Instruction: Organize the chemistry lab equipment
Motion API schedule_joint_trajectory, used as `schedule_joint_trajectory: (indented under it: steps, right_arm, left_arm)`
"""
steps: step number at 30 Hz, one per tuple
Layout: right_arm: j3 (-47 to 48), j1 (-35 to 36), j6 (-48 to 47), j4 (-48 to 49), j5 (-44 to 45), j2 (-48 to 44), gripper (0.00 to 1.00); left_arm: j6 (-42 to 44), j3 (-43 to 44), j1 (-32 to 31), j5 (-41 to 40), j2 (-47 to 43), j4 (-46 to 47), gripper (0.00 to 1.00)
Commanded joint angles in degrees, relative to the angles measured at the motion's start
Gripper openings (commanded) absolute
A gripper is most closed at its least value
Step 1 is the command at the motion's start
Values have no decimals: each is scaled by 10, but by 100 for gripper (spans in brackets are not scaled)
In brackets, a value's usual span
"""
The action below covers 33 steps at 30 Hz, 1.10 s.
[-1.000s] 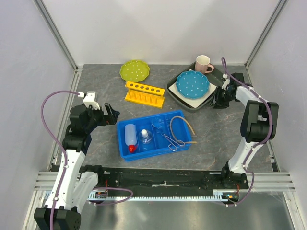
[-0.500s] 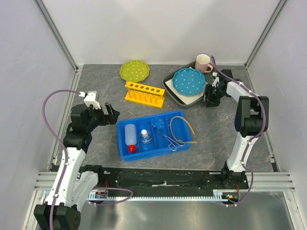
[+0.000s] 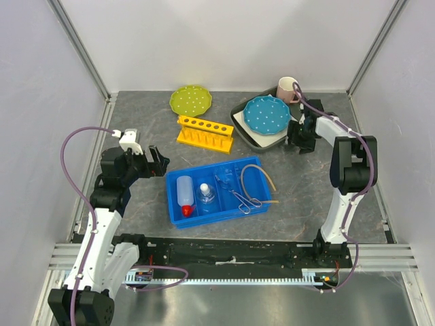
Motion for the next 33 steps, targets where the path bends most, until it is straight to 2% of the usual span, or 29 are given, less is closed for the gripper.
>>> schedule_joint_trajectory:
  steps: [1, 6, 17, 26, 33]
  right_arm:
    - [-2, 44, 38, 56, 83, -11, 75]
    - [-19, 52, 38, 57, 154, -23, 73]
    - [-49, 27, 22, 54, 158, -36, 63]
    - [-67, -55, 38, 56, 105, -51, 48]
    - [-67, -100, 66, 61, 54, -49, 40]
  left_arm:
    - [13, 3, 0, -5, -5, 13, 96]
    - [13, 3, 0, -5, -7, 12, 96]
    - [13, 1, 0, 0, -16, 11, 96]
    - [10, 1, 0, 7, -22, 12, 95]
    - [9, 0, 0, 7, -25, 13, 95]
